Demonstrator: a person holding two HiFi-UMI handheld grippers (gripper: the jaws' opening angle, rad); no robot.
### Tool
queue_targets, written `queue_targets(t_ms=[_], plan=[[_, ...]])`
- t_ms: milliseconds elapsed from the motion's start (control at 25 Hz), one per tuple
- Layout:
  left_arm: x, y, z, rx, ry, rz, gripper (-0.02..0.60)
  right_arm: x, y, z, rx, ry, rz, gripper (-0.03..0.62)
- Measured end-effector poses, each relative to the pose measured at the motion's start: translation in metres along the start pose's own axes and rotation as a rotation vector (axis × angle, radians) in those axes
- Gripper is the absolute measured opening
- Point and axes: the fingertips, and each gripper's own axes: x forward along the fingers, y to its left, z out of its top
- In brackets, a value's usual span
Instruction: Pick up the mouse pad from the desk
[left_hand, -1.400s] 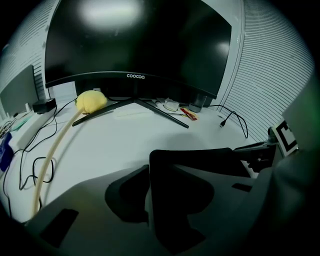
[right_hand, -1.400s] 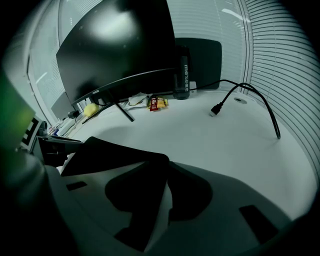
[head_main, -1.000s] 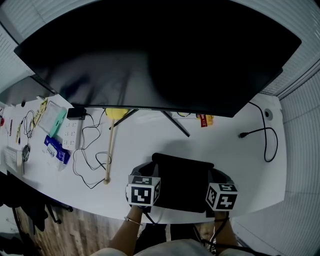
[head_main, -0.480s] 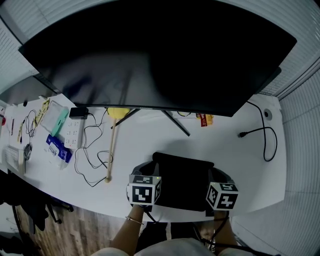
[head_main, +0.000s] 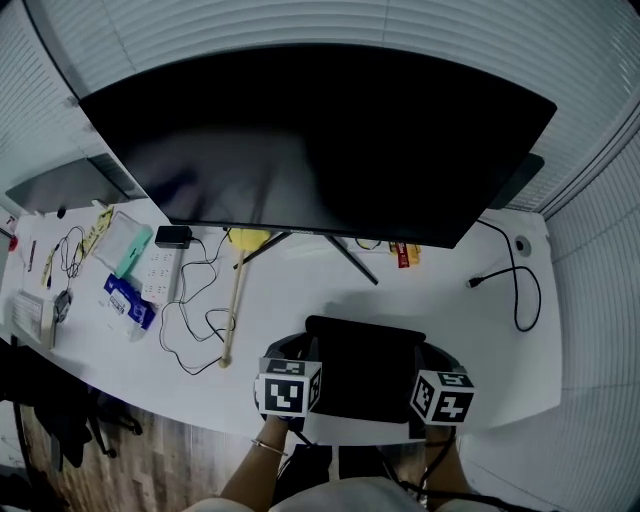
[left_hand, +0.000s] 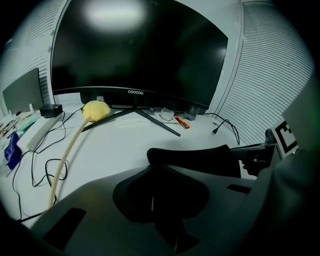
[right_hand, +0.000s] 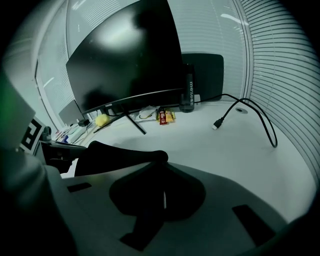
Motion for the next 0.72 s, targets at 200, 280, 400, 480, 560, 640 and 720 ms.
queue_targets(t_ms=[200, 280, 400, 480, 560, 640, 720], plan=[[-0.017, -0.003, 0.01, -0.012, -0.046, -0.012, 0.041, -0.017, 0.005, 0.013, -0.009, -0.047, -0.002, 0.052], [-0.025, -0.004, 0.016, -0.01, -0.069, -0.014, 0.041, -0.025, 0.008, 0.021, -0.014, -0.071, -0.002, 0.052], [-0.038, -0.007, 0.027, -0.005, -0.105, -0.018, 0.041, -0.037, 0.012, 0.033, -0.023, -0.109, -0.002, 0.052], [-0.046, -0.008, 0.034, 0.0, -0.125, -0.018, 0.043, -0.045, 0.014, 0.041, -0.029, -0.133, -0.003, 0.052], [-0.053, -0.01, 0.04, 0.006, -0.146, -0.017, 0.041, -0.053, 0.016, 0.048, -0.033, -0.156, -0.003, 0.052], [-0.06, -0.011, 0.048, 0.015, -0.171, -0.017, 0.042, -0.059, 0.018, 0.056, -0.035, -0.181, -0.001, 0.052], [-0.068, -0.013, 0.056, 0.027, -0.197, -0.018, 0.041, -0.067, 0.02, 0.065, -0.042, -0.208, 0.0, 0.052]])
